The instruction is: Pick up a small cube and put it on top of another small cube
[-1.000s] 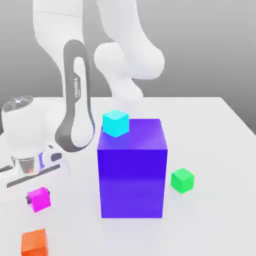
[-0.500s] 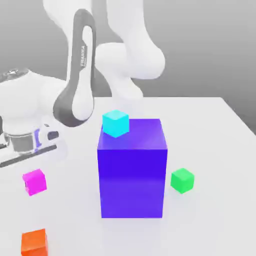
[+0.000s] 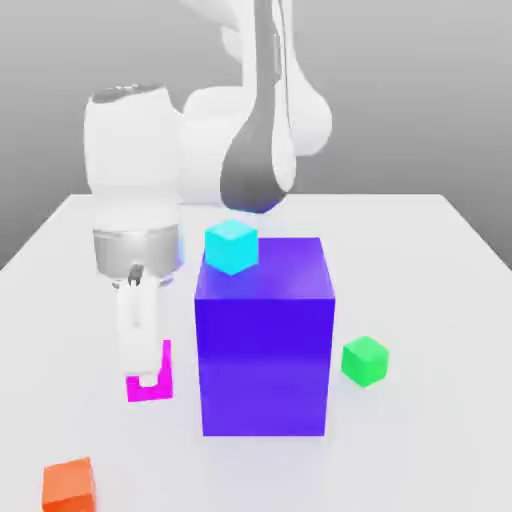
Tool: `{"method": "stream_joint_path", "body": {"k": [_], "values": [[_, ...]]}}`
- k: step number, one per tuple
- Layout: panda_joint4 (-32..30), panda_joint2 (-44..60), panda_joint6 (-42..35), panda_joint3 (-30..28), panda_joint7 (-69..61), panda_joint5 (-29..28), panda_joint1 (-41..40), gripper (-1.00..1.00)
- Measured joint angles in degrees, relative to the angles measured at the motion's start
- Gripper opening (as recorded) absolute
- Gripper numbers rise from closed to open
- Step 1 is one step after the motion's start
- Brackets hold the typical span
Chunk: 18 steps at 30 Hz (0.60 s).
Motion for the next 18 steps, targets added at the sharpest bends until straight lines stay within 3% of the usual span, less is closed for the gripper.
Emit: {"method": "stream_joint_path", "body": {"k": [18], "values": [[-5.05,-10.3,-1.17,6.77,-36.66,-11.59,15.73,-1.0]]}}
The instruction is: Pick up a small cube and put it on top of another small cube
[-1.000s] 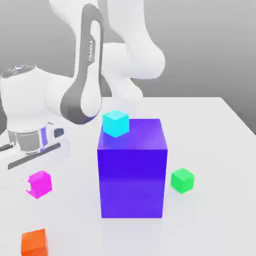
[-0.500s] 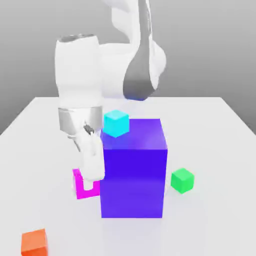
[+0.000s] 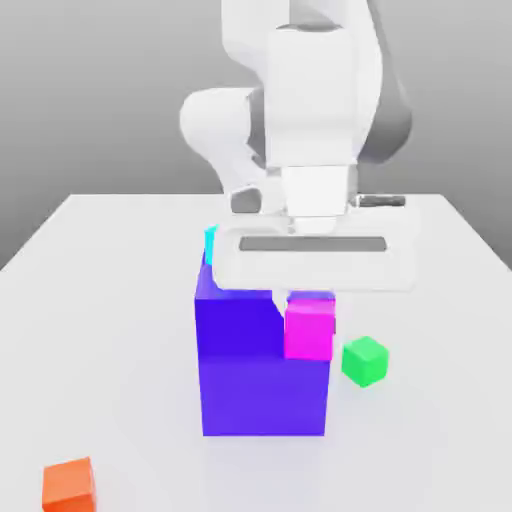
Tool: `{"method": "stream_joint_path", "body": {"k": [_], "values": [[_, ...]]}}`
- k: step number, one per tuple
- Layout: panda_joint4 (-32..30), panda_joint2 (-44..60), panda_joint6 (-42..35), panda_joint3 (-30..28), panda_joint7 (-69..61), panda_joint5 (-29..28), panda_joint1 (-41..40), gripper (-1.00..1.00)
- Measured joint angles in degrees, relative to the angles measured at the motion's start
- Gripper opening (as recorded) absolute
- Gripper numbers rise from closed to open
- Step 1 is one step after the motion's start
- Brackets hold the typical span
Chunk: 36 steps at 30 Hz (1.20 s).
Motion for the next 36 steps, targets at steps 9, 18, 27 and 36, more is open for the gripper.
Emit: {"method": "stream_joint_path", "body": {"k": [9,18,27,36], "values": [[-6.38,-3.55,-2.76,1.28,-19.52,-2.66,11.3,-1.0],[-15.23,-4.7,-6.15,-1.57,-36.42,3.03,24.43,-1.0],[-15.03,11.88,9.34,-1.08,-34.96,0.38,23.38,-1.0],[-15.05,11.36,8.88,-1.16,-34.95,0.36,23.44,1.0]]}}
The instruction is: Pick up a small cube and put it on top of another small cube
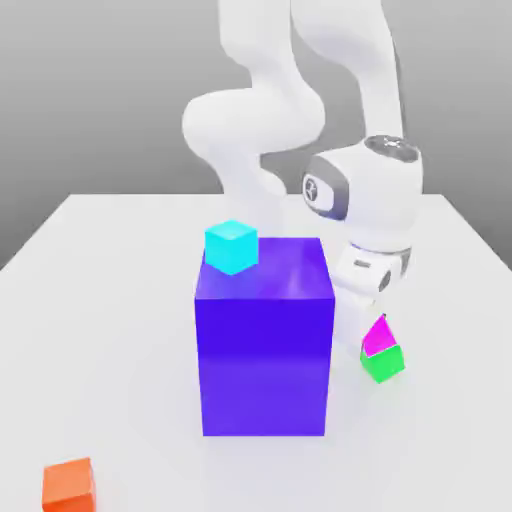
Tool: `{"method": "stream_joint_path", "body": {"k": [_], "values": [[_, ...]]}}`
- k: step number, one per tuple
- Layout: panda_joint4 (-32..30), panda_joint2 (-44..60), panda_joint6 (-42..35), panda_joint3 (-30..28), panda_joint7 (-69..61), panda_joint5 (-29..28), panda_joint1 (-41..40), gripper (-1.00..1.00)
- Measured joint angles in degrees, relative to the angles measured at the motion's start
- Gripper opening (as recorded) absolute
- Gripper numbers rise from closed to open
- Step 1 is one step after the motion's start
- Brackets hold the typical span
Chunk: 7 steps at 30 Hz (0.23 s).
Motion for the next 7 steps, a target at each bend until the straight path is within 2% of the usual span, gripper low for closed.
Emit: {"method": "stream_joint_path", "body": {"k": [7], "values": [[-0.61,-13.23,-12.62,-0.85,-1.64,2.46,1.59,1.0]]}}
